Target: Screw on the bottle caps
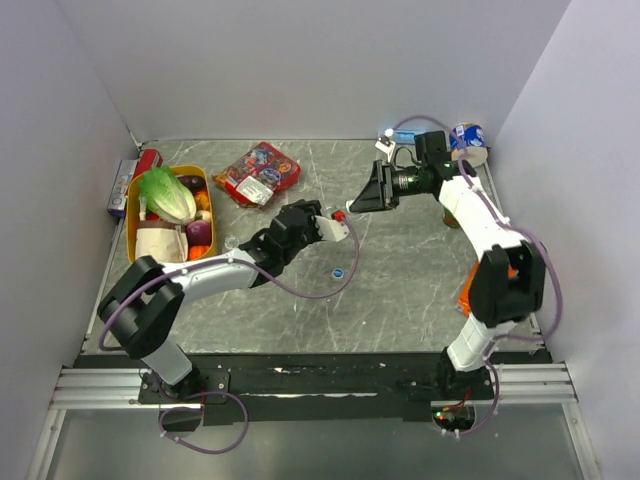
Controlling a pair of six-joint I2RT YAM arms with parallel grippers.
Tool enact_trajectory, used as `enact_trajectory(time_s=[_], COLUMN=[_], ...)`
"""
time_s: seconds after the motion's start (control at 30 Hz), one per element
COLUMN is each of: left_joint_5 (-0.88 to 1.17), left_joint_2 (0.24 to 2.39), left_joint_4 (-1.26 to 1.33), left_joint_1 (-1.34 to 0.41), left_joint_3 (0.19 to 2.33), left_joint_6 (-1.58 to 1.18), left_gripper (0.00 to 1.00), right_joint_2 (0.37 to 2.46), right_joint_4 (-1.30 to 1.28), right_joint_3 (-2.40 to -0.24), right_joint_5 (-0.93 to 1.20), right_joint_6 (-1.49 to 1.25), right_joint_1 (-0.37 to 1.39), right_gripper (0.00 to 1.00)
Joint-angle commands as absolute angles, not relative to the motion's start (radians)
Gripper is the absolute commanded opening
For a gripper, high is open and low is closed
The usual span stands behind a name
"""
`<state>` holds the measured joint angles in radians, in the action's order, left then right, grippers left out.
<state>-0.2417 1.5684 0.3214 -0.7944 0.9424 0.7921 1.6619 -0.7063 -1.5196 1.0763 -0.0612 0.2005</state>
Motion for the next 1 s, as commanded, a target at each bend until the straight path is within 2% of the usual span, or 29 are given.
enact_trajectory(time_s=[0.0,0.03,0.1,0.13,0.2,0.27,0.33,0.4,0.47,0.5,0.53,0.6,0.63,0.73,0.83,0.97], left_joint_5=[-0.376,-0.361,-0.338,-0.321,-0.264,-0.145,-0.063,0.105,0.252,0.403,0.444,0.503,0.515,0.554,0.563,0.563], left_joint_2=[1.583,1.575,1.566,1.554,1.54,1.516,1.499,1.494,1.502,1.505,1.512,1.523,1.545,1.585,1.594,1.588], left_joint_4=[0.641,0.628,0.565,0.536,0.435,0.324,0.2,0.018,-0.137,-0.211,-0.324,-0.389,-0.456,-0.537,-0.542,-0.519], left_joint_1=[-0.831,-0.833,-0.831,-0.831,-0.827,-0.812,-0.79,-0.766,-0.723,-0.709,-0.7,-0.698,-0.698,-0.695,-0.695,-0.695], left_joint_3=[1.037,1.029,1.026,1.023,1.023,1.034,1.051,1.087,1.164,1.192,1.224,1.249,1.287,1.348,1.361,1.359], left_joint_6=[0.902,0.899,0.885,0.867,0.85,0.831,0.798,0.778,0.77,0.799,0.865,0.905,0.919,0.931,0.94,0.946], left_gripper=[0.01,0.01,0.01,0.01,0.01,0.01,0.01,0.01,0.01,0.01,0.01,0.01,0.01,0.01,0.01,0.01], right_joint_2=[1.753,1.769,1.775,1.772,1.764,1.75,1.74,1.695,1.628,1.524,1.463,1.276,1.219,1.039,0.976,1.028], right_joint_4=[-0.572,-0.548,-0.502,-0.502,-0.594,-0.626,-0.713,-0.838,-0.914,-0.893,-0.827,-0.758,-0.752,-0.689,-0.65,-0.784], right_joint_3=[-1.508,-1.523,-1.601,-1.632,-1.733,-1.788,-1.845,-1.882,-1.827,-1.775,-1.647,-1.509,-1.396,-1.197,-1.144,-1.215], right_joint_5=[1.365,1.377,1.39,1.387,1.3,1.253,1.253,1.235,1.165,1.082,1.069,1.031,0.988,0.927,0.927,0.927], right_joint_6=[-0.546,-0.569,-0.546,-0.525,-0.396,-0.281,-0.186,0.123,0.391,0.466,0.544,0.785,1.006,1.236,1.314,1.391], right_joint_1=[0.195,0.181,0.123,0.098,0.007,-0.067,-0.123,-0.117,-0.083,-0.06,-0.019,0.038,0.111,0.205,0.244,0.296], right_gripper=[0.3,0.39,0.5,0.61,0.7,0.99,1.0,1.0,1.0,1.0,1.0,1.0,1.0,0.94,0.86,0.74])
